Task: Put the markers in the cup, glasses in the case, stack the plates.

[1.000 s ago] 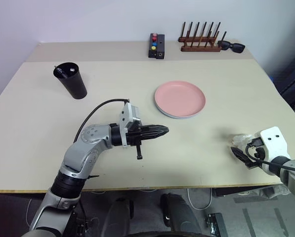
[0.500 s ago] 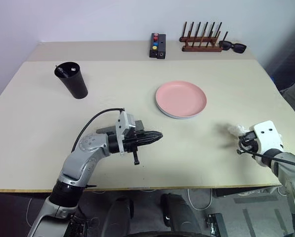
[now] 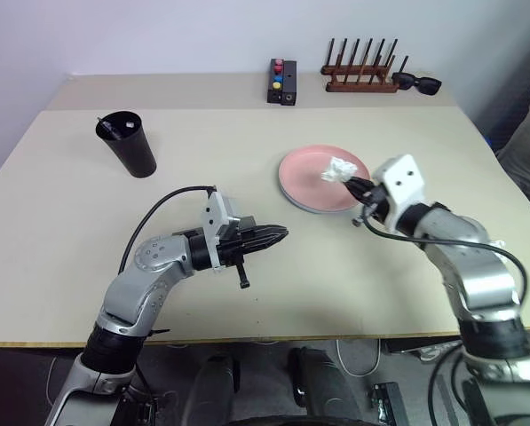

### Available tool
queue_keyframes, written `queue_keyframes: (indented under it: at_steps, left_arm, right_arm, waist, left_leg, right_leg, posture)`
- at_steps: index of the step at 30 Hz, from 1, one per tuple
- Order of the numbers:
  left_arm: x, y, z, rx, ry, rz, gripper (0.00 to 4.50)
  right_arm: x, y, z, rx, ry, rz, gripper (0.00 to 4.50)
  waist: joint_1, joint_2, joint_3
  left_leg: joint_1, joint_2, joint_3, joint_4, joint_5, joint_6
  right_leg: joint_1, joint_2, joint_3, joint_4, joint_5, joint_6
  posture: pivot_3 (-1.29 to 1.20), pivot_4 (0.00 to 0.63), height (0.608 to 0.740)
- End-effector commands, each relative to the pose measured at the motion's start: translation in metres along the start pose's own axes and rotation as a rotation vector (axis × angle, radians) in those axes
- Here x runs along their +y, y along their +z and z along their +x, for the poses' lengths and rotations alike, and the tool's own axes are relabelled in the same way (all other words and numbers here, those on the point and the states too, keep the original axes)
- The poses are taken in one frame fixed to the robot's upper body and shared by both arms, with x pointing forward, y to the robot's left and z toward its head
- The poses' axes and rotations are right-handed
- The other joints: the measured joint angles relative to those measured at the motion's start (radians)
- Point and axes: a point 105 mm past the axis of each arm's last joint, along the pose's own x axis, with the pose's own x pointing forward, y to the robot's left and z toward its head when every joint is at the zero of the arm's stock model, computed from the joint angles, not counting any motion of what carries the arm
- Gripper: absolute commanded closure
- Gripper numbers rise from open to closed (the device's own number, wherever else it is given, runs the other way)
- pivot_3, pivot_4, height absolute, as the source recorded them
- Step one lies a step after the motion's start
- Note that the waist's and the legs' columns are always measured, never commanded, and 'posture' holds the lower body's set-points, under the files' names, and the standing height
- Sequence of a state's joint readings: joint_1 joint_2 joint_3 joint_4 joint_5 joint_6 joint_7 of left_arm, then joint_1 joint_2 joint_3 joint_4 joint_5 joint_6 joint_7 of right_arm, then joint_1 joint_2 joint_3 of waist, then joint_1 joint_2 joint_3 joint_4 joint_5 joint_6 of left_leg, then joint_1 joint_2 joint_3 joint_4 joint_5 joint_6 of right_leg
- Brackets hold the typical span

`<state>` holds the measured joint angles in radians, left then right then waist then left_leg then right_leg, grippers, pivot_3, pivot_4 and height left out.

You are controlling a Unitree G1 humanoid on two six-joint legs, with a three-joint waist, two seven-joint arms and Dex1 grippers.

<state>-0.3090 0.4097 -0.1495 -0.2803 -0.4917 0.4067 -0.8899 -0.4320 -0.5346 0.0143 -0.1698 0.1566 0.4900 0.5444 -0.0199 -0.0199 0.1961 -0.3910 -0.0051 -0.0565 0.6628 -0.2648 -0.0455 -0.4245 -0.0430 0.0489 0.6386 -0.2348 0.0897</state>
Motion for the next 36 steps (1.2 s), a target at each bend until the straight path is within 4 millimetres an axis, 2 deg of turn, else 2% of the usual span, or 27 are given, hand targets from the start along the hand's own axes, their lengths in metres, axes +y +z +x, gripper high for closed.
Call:
queue_keyframes:
  at_steps: [1, 3, 5, 8, 11, 14, 16, 18, 20, 23, 28, 32, 34, 36]
  left_arm:
    - [-0.004, 0.012, 0.001, -0.033, -0.006, 0.040, 4.41]
    - [-0.003, 0.013, 0.000, -0.034, 0.002, 0.045, 4.41]
    - [-0.003, 0.014, 0.000, -0.038, 0.011, 0.043, 4.41]
    - [-0.007, 0.012, 0.001, -0.035, 0.002, 0.036, 4.41]
    - [-0.011, 0.008, 0.003, -0.028, -0.011, 0.034, 4.41]
    - [-0.013, 0.005, 0.007, -0.031, -0.029, 0.034, 4.41]
    - [-0.015, 0.004, 0.011, -0.034, -0.047, 0.030, 4.41]
    - [-0.018, 0.001, 0.015, -0.027, -0.080, 0.032, 4.41]
    - [-0.020, -0.002, 0.017, -0.021, -0.104, 0.036, 4.41]
    - [-0.021, -0.004, 0.019, -0.021, -0.128, 0.038, 4.41]
    - [-0.018, -0.004, 0.021, -0.021, -0.142, 0.046, 4.41]
    - [-0.017, -0.003, 0.022, -0.022, -0.143, 0.049, 4.41]
    - [-0.017, -0.003, 0.020, -0.020, -0.134, 0.053, 4.41]
    - [-0.017, -0.003, 0.018, -0.019, -0.125, 0.053, 4.41]
  right_arm:
    - [-0.006, -0.004, 0.019, 0.021, -0.019, -0.007, 4.21]
    - [-0.005, -0.006, 0.023, 0.030, -0.008, -0.016, 3.57]
    - [-0.005, -0.004, 0.023, 0.021, -0.006, -0.034, 2.59]
    - [-0.010, -0.003, 0.008, 0.008, -0.021, -0.075, 1.18]
    - [-0.022, -0.006, -0.011, 0.024, -0.075, -0.083, 1.18]
    - [-0.051, -0.016, -0.047, 0.072, -0.216, -0.022, 1.18]
    - [-0.067, -0.025, -0.070, 0.118, -0.301, 0.014, 0.60]
    - [-0.086, -0.048, -0.106, 0.230, -0.432, 0.006, 0.02]
    - [-0.096, -0.065, -0.133, 0.323, -0.522, 0.001, 0.02]
    - [-0.099, -0.094, -0.163, 0.459, -0.608, 0.061, 0.02]
    - [-0.102, -0.120, -0.182, 0.562, -0.691, 0.121, 0.02]
    - [-0.104, -0.129, -0.186, 0.589, -0.719, 0.134, 0.02]
    - [-0.108, -0.139, -0.190, 0.609, -0.759, 0.151, 0.54]
    - [-0.111, -0.143, -0.192, 0.619, -0.779, 0.154, 1.36]
  waist:
    - [0.002, 0.000, 0.000]
    - [0.008, 0.000, 0.000]
    - [0.008, 0.000, 0.000]
    - [0.006, 0.000, 0.000]
    - [0.009, 0.000, 0.000]
    - [0.010, 0.000, 0.000]
    - [0.009, 0.000, 0.000]
    - [0.010, 0.001, 0.000]
    - [0.009, 0.001, 0.000]
    - [0.001, 0.001, -0.001]
    - [0.000, 0.003, -0.001]
    - [0.004, 0.003, -0.001]
    - [0.004, 0.003, -0.001]
    - [0.004, 0.003, -0.001]
  left_leg:
    - [0.000, 0.000, 0.000, 0.000, 0.000, 0.000]
    - [0.000, 0.000, -0.001, 0.000, 0.000, 0.000]
    - [-0.001, 0.000, -0.001, -0.001, 0.000, 0.000]
    - [-0.002, 0.000, -0.001, -0.001, 0.000, 0.001]
    - [-0.002, -0.001, -0.001, -0.002, 0.000, 0.001]
    - [-0.002, -0.001, -0.001, -0.002, 0.000, 0.001]
    - [-0.002, -0.001, 0.000, -0.001, 0.000, 0.001]
    - [-0.001, -0.001, 0.000, -0.001, 0.000, 0.001]
    - [-0.001, -0.001, -0.001, -0.001, 0.000, 0.001]
    - [0.000, -0.001, 0.001, -0.001, -0.001, 0.001]
    - [0.001, 0.000, 0.002, -0.001, -0.001, 0.001]
    - [0.000, 0.000, 0.002, -0.001, -0.001, 0.001]
    - [0.000, 0.000, 0.002, -0.001, -0.001, 0.001]
    - [0.000, 0.000, 0.002, -0.001, -0.001, 0.001]
  right_leg:
    - [0.000, 0.000, 0.000, 0.000, 0.000, 0.000]
    - [0.000, 0.000, -0.001, 0.000, 0.001, 0.001]
    - [0.000, 0.000, -0.001, -0.001, 0.001, 0.002]
    - [0.000, -0.001, -0.001, -0.003, 0.002, 0.003]
    - [0.000, -0.001, -0.001, -0.004, 0.002, 0.004]
    - [0.000, -0.002, -0.001, -0.004, 0.002, 0.003]
    - [0.001, -0.002, 0.000, -0.004, 0.001, 0.002]
    - [0.002, -0.002, 0.000, -0.005, 0.001, 0.002]
    - [0.003, -0.001, -0.001, -0.005, 0.001, 0.002]
    - [0.003, -0.001, 0.000, -0.005, 0.001, 0.002]
    - [0.003, 0.000, 0.001, -0.005, 0.001, 0.002]
    - [0.003, 0.000, 0.001, -0.006, 0.001, 0.003]
    - [0.003, 0.000, 0.001, -0.006, 0.001, 0.002]
    - [0.003, 0.000, 0.001, -0.006, 0.002, 0.001]
  posture:
    - [0.00, 0.150, 0.735]
    - [0.00, 0.150, 0.735]
    - [0.00, 0.150, 0.735]
    - [0.00, 0.150, 0.735]
    - [0.00, 0.150, 0.735]
    - [0.00, 0.150, 0.735]
    - [0.00, 0.150, 0.735]
    - [0.00, 0.150, 0.735]
    - [0.00, 0.150, 0.735]
    - [0.00, 0.150, 0.735]
    - [0.00, 0.150, 0.735]
    - [0.00, 0.150, 0.735]
    - [0.00, 0.150, 0.735]
    - [0.00, 0.150, 0.735]
